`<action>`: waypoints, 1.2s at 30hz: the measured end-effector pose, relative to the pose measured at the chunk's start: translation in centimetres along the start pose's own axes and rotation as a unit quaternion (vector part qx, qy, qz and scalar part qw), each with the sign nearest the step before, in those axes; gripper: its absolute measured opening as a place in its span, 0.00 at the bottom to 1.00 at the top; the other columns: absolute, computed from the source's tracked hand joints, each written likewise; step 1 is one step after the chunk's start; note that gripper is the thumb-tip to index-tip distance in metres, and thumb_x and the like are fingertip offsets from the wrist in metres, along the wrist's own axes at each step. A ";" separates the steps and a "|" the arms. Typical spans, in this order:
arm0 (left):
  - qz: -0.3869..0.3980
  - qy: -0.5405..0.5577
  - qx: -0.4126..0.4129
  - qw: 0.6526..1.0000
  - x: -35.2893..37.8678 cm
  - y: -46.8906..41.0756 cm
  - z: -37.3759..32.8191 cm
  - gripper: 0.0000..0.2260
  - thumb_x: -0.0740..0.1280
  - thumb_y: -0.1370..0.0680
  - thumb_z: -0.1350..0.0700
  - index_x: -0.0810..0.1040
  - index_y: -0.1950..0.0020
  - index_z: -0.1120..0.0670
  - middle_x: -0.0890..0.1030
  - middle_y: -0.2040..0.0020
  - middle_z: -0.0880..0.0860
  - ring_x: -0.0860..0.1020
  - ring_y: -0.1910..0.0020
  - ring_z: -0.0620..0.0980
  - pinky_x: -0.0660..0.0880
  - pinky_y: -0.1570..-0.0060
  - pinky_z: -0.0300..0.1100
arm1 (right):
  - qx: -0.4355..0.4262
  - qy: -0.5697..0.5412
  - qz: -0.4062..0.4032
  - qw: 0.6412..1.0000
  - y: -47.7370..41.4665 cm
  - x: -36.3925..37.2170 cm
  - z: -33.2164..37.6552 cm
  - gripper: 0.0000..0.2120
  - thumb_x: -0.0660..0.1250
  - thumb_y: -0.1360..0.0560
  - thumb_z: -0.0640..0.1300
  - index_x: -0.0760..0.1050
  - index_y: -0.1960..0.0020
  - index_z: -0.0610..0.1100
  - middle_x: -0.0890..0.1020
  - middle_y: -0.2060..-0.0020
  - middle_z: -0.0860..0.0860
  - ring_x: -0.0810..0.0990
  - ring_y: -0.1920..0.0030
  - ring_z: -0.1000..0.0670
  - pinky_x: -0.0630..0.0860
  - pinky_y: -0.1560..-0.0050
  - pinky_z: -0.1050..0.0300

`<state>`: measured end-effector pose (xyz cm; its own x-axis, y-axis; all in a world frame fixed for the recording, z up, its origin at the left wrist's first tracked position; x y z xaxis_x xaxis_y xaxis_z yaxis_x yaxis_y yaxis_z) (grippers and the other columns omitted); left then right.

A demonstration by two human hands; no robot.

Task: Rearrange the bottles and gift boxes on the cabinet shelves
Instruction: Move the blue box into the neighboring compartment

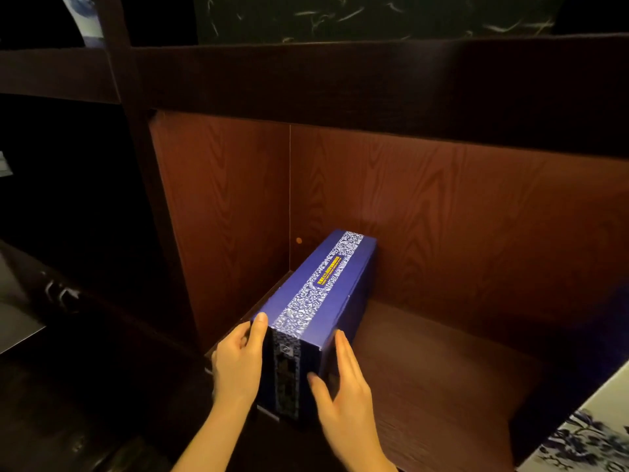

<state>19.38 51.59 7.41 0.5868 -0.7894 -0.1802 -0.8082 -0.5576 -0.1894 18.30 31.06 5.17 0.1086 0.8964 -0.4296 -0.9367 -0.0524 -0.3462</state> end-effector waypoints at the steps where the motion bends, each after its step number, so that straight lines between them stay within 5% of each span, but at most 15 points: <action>1: -0.014 -0.008 0.007 1.000 -0.1 0.8 -0.5 0.20 0.61 0.29 0.29 0.81 0.63 0.44 0.80 0.69 0.44 0.77 0.67 0.46 0.72 0.63 0.46 | -0.004 -0.002 -0.010 1.000 0.2 -0.8 -0.3 0.38 0.73 0.25 0.42 0.58 0.21 0.51 0.62 0.24 0.62 0.58 0.24 0.65 0.63 0.25 0.57; 8: 0.019 -0.057 0.061 0.996 2.3 7.4 -2.9 0.10 0.59 0.30 0.26 0.77 0.58 0.24 0.81 0.65 0.31 0.79 0.61 0.30 0.70 0.64 0.31 | 0.022 -0.032 -0.043 0.998 1.9 -6.7 -4.3 0.32 0.71 0.24 0.36 0.68 0.26 0.59 0.75 0.33 0.68 0.73 0.32 0.64 0.71 0.34 0.64; 12: 0.058 0.007 0.030 0.998 5.2 10.8 -2.4 0.26 0.63 0.32 0.26 0.83 0.44 0.41 0.83 0.59 0.31 0.81 0.55 0.30 0.76 0.55 0.28 | 0.045 -0.037 -0.067 0.996 2.4 -10.3 -6.7 0.25 0.68 0.22 0.37 0.71 0.28 0.52 0.76 0.39 0.76 0.73 0.36 0.71 0.68 0.42 0.76; 15: 0.093 0.037 0.007 0.995 7.7 13.1 -2.5 0.33 0.65 0.34 0.27 0.82 0.38 0.46 0.85 0.49 0.40 0.82 0.52 0.32 0.81 0.47 0.42 | 0.060 -0.036 -0.101 0.992 2.4 -13.1 -8.2 0.21 0.65 0.20 0.37 0.71 0.27 0.45 0.77 0.35 0.65 0.72 0.36 0.70 0.66 0.42 0.79; 19: 0.131 0.018 0.028 0.991 10.3 15.8 -3.8 0.33 0.62 0.33 0.25 0.79 0.34 0.42 0.85 0.45 0.41 0.80 0.52 0.29 0.79 0.46 0.39 | 0.090 -0.038 -0.144 0.985 2.1 -16.0 -9.9 0.18 0.62 0.18 0.39 0.73 0.28 0.42 0.79 0.34 0.50 0.76 0.33 0.52 0.71 0.35 0.62; 24: 0.205 0.020 0.052 0.977 13.5 18.0 -4.8 0.35 0.59 0.31 0.24 0.77 0.31 0.41 0.80 0.35 0.40 0.80 0.46 0.33 0.78 0.44 0.36 | 0.122 -0.039 -0.196 0.972 1.6 -18.8 -11.3 0.17 0.60 0.17 0.40 0.74 0.30 0.41 0.80 0.36 0.47 0.77 0.34 0.47 0.72 0.32 0.44; 26: 0.219 0.032 0.062 0.973 14.2 18.0 -4.7 0.32 0.60 0.30 0.25 0.79 0.34 0.41 0.82 0.39 0.38 0.79 0.43 0.33 0.78 0.42 0.38 | 0.139 -0.041 -0.207 0.967 1.6 -19.4 -11.5 0.18 0.61 0.17 0.42 0.71 0.28 0.42 0.78 0.33 0.46 0.76 0.33 0.47 0.71 0.32 0.44; 32: 0.050 0.096 0.062 0.992 12.7 8.3 -3.5 0.07 0.66 0.21 0.46 0.81 0.49 0.47 0.84 0.53 0.45 0.82 0.52 0.41 0.77 0.50 0.45 | 0.164 -0.099 -0.232 0.954 4.9 -17.4 -9.2 0.35 0.65 0.27 0.58 0.58 0.22 0.58 0.64 0.23 0.56 0.67 0.28 0.54 0.65 0.32 0.55; 36: 0.030 0.102 -0.035 0.994 14.4 -0.9 -1.8 0.18 0.64 0.20 0.44 0.75 0.36 0.54 0.79 0.40 0.52 0.78 0.45 0.48 0.71 0.51 0.38 | 0.116 -0.051 -0.214 0.968 6.3 -14.9 -6.3 0.43 0.70 0.32 0.55 0.55 0.22 0.54 0.56 0.21 0.58 0.58 0.23 0.58 0.60 0.27 0.56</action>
<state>28.45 40.31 6.70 0.5202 -0.8540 0.0118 -0.8476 -0.5179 -0.1156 12.84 14.64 4.10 0.4816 0.8536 -0.1985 -0.8636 0.4238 -0.2729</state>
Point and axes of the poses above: each hand's wrist, its own y-axis away from the middle knuckle, its own x-axis out of the palm, z = x × y, the point moved 6 cm from there along -y, towards the middle knuckle
